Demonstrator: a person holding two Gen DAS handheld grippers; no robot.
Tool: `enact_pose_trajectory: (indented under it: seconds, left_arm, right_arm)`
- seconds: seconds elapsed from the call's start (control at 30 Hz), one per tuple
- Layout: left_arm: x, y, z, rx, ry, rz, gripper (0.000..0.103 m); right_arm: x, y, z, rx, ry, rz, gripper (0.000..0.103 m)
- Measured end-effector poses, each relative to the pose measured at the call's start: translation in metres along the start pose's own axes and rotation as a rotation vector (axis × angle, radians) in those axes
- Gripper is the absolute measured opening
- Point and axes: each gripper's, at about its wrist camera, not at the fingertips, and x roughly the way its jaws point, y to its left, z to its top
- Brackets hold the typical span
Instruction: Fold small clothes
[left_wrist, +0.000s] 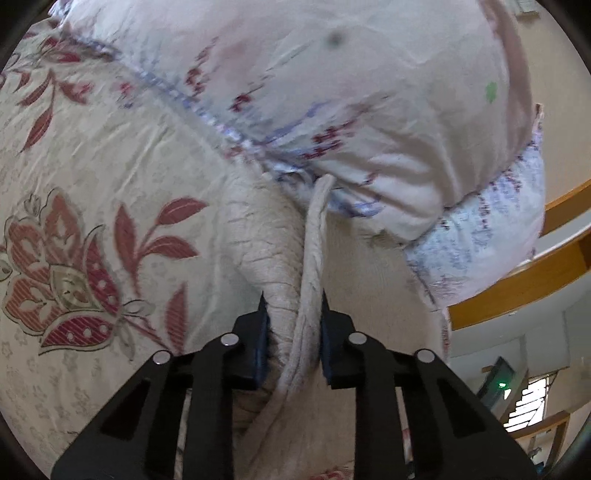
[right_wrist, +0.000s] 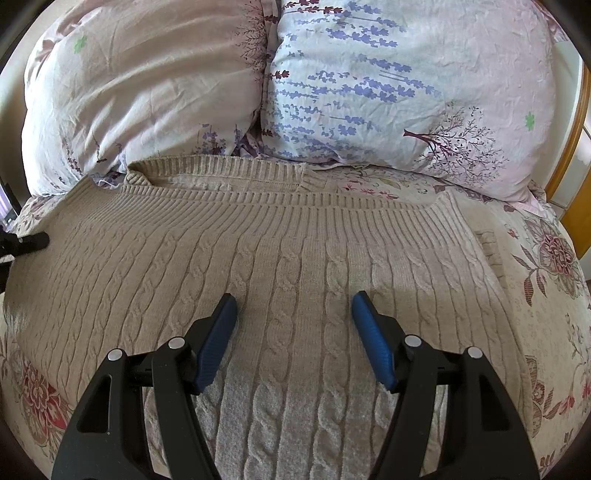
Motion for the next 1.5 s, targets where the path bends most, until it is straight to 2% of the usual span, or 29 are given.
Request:
enact_pose_trajectory:
  seconds: [0.17,0.27,0.3,0.47,0.67,0.8,0.87,1.0,1.07,1.13,1.17,1.2,1.27,1.4,1.5]
  left_arm:
    - [-0.014,-0.038,-0.003,0.057,-0.036,-0.096,0.019]
    - [-0.018,-0.067,-0.008,0.093,-0.051,-0.171,0.019]
    - [-0.017,-0.078,-0.010,0.105,-0.052,-0.199,0.019]
    - [-0.006,-0.123,-0.020,0.158,-0.036,-0.293,0.018]
    - [0.030,-0.181,-0.042,0.211,0.032,-0.378,0.018]
    - [0.070,-0.219,-0.068,0.254,0.092,-0.388,0.018]
    - [0.095,-0.225,-0.081,0.246,0.136,-0.368,0.018]
    - [0.152,-0.228,-0.107,0.183,0.288,-0.316,0.023]
    - [0.159,-0.228,-0.114,0.157,0.341,-0.374,0.023]
    - [0.143,-0.229,-0.114,0.191,0.337,-0.408,0.030]
    - [0.136,-0.230,-0.112,0.205,0.319,-0.413,0.040]
    - [0.121,-0.227,-0.107,0.226,0.280,-0.410,0.051]
    - [0.096,-0.220,-0.100,0.264,0.198,-0.351,0.057]
    - [0.069,-0.199,-0.095,0.349,0.066,-0.108,0.060]
    - [0.066,-0.178,-0.095,0.352,0.030,-0.006,0.060]
  right_arm:
    - [0.000,-0.001,0.001,0.005,0.005,0.015,0.067]
    - [-0.005,-0.010,0.002,0.042,0.002,0.063,0.067]
    - [-0.009,-0.016,0.002,0.066,-0.006,0.094,0.067]
    - [-0.030,-0.042,-0.002,0.120,-0.068,0.141,0.067]
    - [-0.058,-0.092,-0.009,0.228,-0.138,0.217,0.067]
    - [-0.063,-0.134,-0.021,0.342,-0.163,0.260,0.067]
    - [-0.065,-0.154,-0.026,0.414,-0.161,0.298,0.067]
    - [-0.054,-0.186,-0.035,0.553,-0.119,0.410,0.067]
    - [-0.048,-0.191,-0.036,0.581,-0.083,0.458,0.067]
    - [-0.046,-0.192,-0.037,0.592,-0.062,0.489,0.067]
    - [-0.044,-0.193,-0.035,0.604,-0.047,0.516,0.067]
    - [-0.042,-0.194,-0.035,0.615,-0.035,0.543,0.067]
    - [-0.036,-0.194,-0.033,0.630,0.005,0.580,0.067]
    - [-0.026,-0.184,-0.026,0.591,0.071,0.587,0.067]
    - [-0.016,-0.174,-0.022,0.555,0.126,0.610,0.067]
